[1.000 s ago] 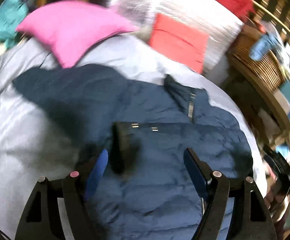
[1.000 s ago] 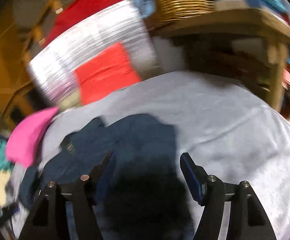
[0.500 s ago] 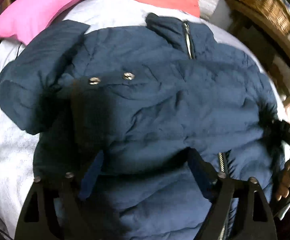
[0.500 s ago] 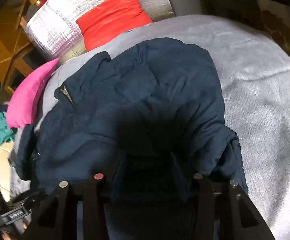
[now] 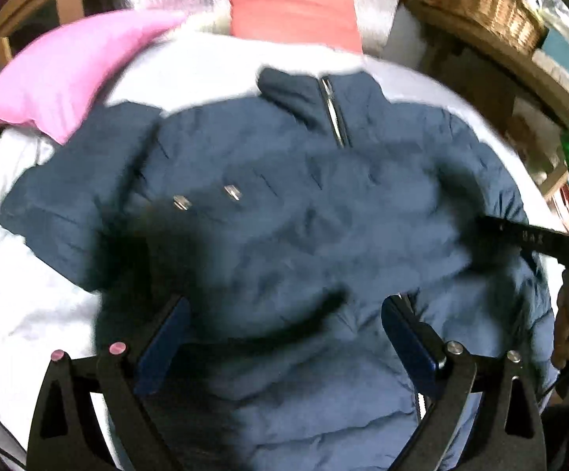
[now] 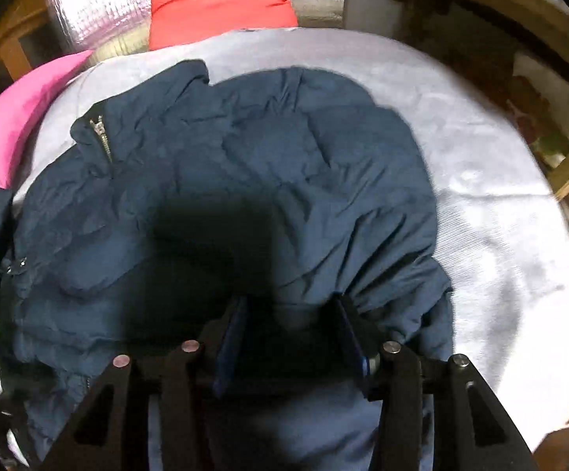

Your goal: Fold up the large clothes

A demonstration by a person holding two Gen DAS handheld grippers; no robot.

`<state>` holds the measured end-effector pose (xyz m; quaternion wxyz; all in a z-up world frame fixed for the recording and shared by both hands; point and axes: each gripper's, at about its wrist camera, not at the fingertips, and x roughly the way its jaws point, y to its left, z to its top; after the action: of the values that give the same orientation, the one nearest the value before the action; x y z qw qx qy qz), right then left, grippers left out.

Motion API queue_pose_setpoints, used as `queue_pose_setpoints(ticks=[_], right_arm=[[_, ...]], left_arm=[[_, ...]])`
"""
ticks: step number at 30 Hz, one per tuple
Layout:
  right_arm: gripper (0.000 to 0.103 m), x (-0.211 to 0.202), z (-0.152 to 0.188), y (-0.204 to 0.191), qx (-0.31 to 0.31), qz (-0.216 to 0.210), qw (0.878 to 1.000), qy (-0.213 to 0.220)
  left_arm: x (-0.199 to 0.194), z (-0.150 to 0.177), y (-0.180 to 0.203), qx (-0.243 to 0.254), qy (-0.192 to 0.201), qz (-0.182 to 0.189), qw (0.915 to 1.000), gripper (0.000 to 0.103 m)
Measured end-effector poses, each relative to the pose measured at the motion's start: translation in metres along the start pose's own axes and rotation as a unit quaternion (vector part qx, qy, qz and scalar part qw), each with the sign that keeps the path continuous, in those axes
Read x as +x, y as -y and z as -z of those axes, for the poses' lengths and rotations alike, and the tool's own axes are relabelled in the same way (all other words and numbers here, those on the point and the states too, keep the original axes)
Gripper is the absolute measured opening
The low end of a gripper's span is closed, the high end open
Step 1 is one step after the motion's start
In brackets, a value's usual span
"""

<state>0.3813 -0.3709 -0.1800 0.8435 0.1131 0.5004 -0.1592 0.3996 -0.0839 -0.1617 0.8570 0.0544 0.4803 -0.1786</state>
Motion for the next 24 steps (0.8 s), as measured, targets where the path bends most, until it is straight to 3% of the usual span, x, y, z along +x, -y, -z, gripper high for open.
queue_pose_setpoints(ticks=[3, 6, 10, 14, 18, 24], right_arm=[[0.053, -0.014, 0.000, -0.012, -0.005, 0.011, 1.000, 0.025], [0.061, -0.013, 0.004, -0.024, -0.007, 0.017, 1.000, 0.026], [0.063, 0.010, 0.008, -0.038, -0.017, 0.033, 0.999, 0.006], [0.063, 0.009, 0.005, -0.037, -0.009, 0.029, 1.000, 0.005], [0.064, -0.006, 0.003, -0.027, -0.004, -0.001, 1.000, 0.026], [0.067, -0.029, 0.012, -0.010, 0.005, -0.045, 0.996, 0.083]], left_arm=[[0.017, -0.008, -0.008, -0.022, -0.015, 0.018, 0.9995, 0.098], [0.047, -0.005, -0.017, -0.044, -0.063, 0.032, 0.9966, 0.098], [0.048, -0.009, -0.013, -0.030, -0.060, 0.024, 0.9975, 0.098], [0.024, -0.016, -0.019, -0.040, -0.033, 0.051, 0.9974, 0.097], [-0.019, -0.026, -0.048, -0.074, 0.033, 0.067, 0.9944, 0.098], [-0.048, -0.028, -0.110, -0.152, 0.083, 0.029, 0.9844, 0.098]])
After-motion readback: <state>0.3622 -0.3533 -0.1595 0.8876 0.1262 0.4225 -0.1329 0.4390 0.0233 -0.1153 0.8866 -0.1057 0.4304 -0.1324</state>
